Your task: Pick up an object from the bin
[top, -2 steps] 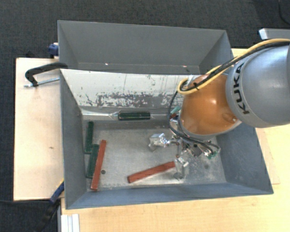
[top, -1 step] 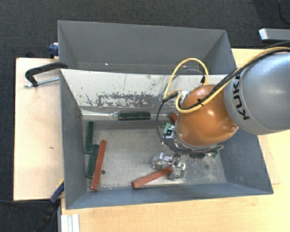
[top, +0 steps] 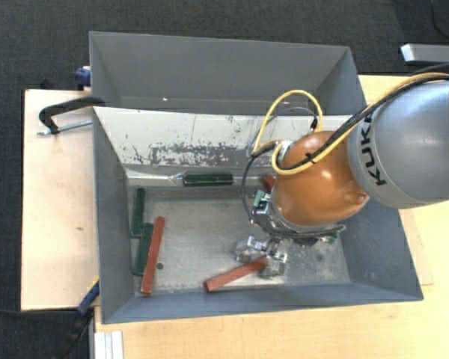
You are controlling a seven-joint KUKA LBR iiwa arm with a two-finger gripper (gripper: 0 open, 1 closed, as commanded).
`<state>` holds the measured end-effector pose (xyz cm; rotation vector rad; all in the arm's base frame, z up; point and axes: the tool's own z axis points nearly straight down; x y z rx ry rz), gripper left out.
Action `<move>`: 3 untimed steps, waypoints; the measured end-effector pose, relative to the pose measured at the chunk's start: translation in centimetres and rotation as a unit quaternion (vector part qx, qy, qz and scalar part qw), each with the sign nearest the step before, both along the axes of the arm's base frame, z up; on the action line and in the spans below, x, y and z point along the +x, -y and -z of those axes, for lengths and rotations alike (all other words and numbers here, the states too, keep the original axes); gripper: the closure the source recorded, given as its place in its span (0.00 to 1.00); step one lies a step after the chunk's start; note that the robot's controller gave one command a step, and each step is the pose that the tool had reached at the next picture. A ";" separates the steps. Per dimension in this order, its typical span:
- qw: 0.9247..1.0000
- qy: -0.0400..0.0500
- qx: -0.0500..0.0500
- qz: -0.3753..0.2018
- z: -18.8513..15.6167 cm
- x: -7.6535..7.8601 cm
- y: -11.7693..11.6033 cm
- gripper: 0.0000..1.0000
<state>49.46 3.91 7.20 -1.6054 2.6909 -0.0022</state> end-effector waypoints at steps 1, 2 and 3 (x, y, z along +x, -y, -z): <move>1.000 -0.002 0.000 -0.017 -11.8 3.9 -2.9 1.00; 1.000 -0.002 0.000 -0.016 -11.8 3.9 -2.9 1.00; 1.000 -0.001 0.000 -0.014 -22.5 3.8 1.4 1.00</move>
Offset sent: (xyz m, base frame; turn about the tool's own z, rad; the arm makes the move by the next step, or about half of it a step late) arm 0.0000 0.0000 0.0000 0.0000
